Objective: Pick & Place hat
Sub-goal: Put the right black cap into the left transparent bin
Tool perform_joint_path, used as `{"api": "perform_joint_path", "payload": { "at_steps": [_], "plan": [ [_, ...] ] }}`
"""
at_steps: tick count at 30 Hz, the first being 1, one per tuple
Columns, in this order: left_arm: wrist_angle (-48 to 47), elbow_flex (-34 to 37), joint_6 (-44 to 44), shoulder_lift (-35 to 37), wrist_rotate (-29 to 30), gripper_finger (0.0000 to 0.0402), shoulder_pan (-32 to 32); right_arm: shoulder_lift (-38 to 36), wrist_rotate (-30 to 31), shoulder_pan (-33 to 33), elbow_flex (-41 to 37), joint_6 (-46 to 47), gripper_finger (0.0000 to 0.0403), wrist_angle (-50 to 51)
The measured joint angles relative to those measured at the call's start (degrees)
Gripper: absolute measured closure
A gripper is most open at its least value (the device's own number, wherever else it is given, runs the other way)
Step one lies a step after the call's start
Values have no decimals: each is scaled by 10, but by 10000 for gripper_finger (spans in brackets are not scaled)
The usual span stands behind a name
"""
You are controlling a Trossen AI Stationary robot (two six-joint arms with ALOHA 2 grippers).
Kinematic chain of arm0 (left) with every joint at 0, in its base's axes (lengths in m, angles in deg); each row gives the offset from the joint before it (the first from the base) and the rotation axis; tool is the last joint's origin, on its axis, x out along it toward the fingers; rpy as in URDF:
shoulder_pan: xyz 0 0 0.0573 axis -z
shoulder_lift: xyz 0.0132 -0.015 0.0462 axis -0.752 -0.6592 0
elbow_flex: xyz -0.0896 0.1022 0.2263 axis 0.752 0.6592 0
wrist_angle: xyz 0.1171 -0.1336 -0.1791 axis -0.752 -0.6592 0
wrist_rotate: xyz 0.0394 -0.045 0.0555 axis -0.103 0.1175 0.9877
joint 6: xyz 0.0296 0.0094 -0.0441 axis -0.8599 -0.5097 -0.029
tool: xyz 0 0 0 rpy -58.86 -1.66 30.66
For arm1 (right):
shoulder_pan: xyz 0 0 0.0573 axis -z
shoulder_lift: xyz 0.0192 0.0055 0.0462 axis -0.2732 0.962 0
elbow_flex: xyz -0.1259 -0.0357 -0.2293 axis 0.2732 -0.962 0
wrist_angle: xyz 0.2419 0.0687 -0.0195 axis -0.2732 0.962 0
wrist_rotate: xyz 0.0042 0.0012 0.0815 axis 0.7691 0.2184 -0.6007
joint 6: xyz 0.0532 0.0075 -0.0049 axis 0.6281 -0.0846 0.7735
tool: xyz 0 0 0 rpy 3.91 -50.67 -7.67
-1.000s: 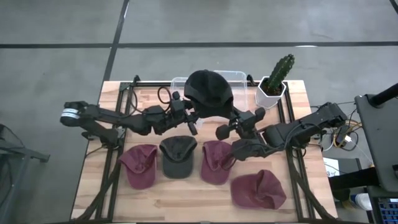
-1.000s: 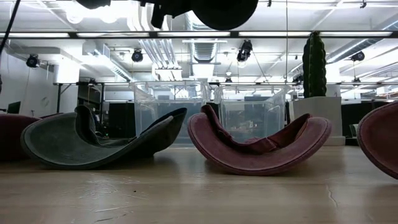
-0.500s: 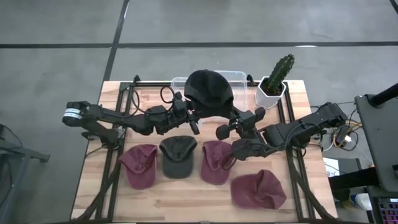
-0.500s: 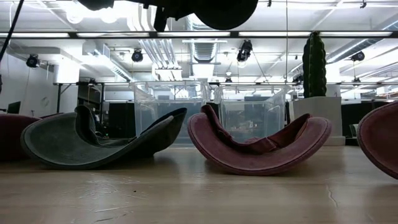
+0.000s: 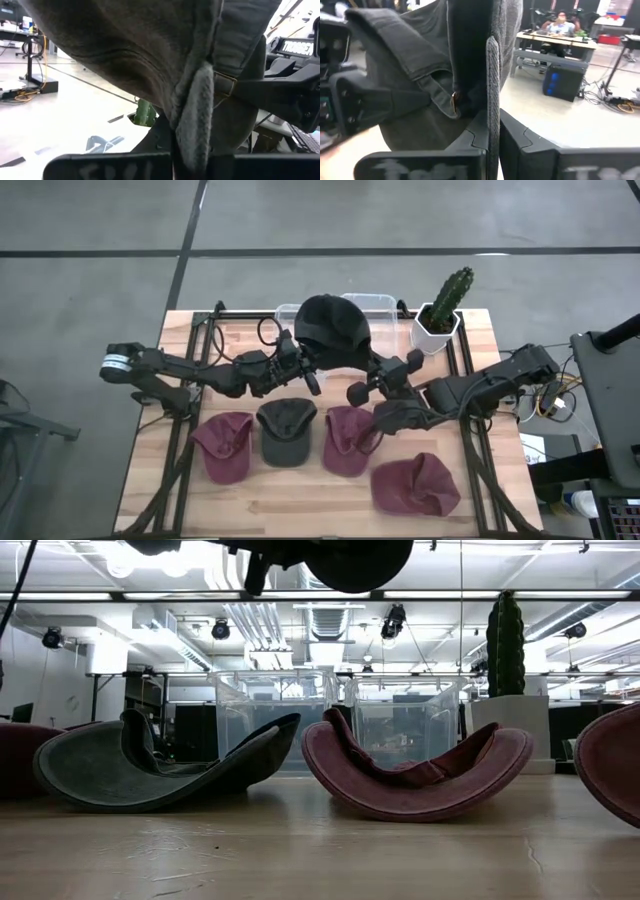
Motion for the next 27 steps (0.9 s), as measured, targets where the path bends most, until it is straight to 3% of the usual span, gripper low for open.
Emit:
{"api": "perform_joint_path", "payload": {
  "at_steps": [4, 13, 22, 27],
  "plan": [
    [-19, 0, 23, 10, 6, 395, -2, -7, -31, 0, 0, -22, 378, 16],
    [-67, 0, 40, 35, 86, 396, -6, -20, -47, -2, 0, -23, 290, 58],
    [-275, 1, 195, 89, 89, 396, -62, -38, -98, -7, -1, -26, 246, 117],
    [-377, 1, 270, 107, 43, 396, -104, -61, -123, -9, -2, -27, 250, 147]
  ]
}}
